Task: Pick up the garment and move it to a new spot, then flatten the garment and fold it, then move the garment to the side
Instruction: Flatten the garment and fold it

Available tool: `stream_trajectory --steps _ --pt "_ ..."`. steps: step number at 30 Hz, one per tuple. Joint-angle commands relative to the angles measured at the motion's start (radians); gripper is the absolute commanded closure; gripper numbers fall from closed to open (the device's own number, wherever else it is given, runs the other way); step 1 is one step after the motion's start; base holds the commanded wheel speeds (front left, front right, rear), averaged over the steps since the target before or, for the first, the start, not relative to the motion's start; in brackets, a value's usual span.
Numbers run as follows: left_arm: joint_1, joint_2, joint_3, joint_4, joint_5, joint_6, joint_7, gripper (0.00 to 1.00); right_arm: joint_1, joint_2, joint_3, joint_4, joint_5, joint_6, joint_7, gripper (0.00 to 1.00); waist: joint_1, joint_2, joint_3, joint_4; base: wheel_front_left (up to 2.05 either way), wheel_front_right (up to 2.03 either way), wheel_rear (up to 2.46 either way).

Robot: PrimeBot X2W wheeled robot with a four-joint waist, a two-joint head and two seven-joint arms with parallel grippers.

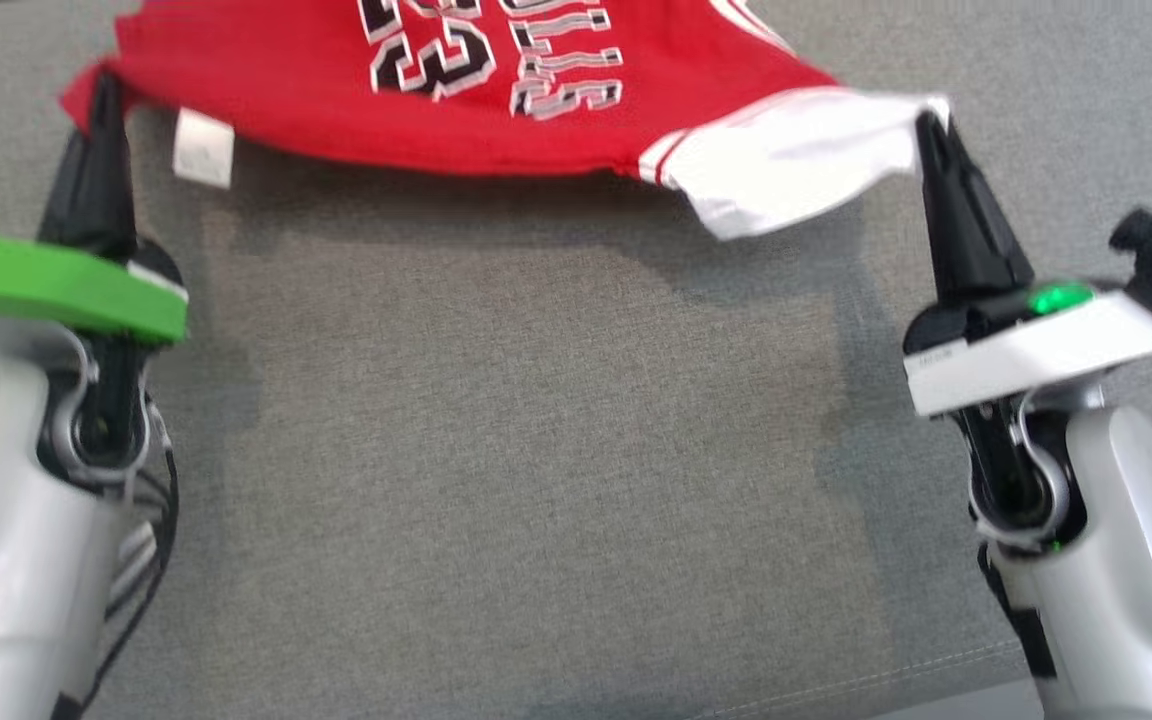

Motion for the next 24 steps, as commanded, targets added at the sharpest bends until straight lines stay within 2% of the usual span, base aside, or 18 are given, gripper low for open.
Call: stream_trajectory --steps 1,3,12,18,24 --pt "0.075 0.012 -0.003 -0.034 -0.007 0.013 -0.006 1.00 0.069 -0.001 -0.014 -0.025 0.005 0.000 0.013 1.00 0.0001 0.0000 -0.093 0.042 0.00 0.00 0.00" --pt "0.222 0.018 0.001 -0.120 -0.029 0.045 -0.007 1.00 0.197 0.016 -0.045 -0.090 0.026 0.000 0.039 1.00 0.0001 0.0000 -0.128 0.048 0.00 0.00 0.00" --pt "0.561 0.017 0.022 -0.341 -0.066 0.137 -0.030 1.00 0.496 0.044 -0.103 -0.210 0.035 0.000 0.102 1.00 0.0001 0.0000 -0.205 0.056 0.00 0.00 0.00" --pt "0.739 -0.023 0.023 -0.415 -0.057 0.172 -0.049 1.00 0.604 0.068 -0.135 -0.217 0.039 0.000 0.125 1.00 0.0001 0.0000 -0.258 0.059 0.00 0.00 0.00" --pt "0.833 -0.065 0.027 -0.414 -0.044 0.173 -0.055 1.00 0.667 0.081 -0.153 -0.207 0.046 0.000 0.141 1.00 0.0001 0.0000 -0.300 0.069 0.00 0.00 0.00"
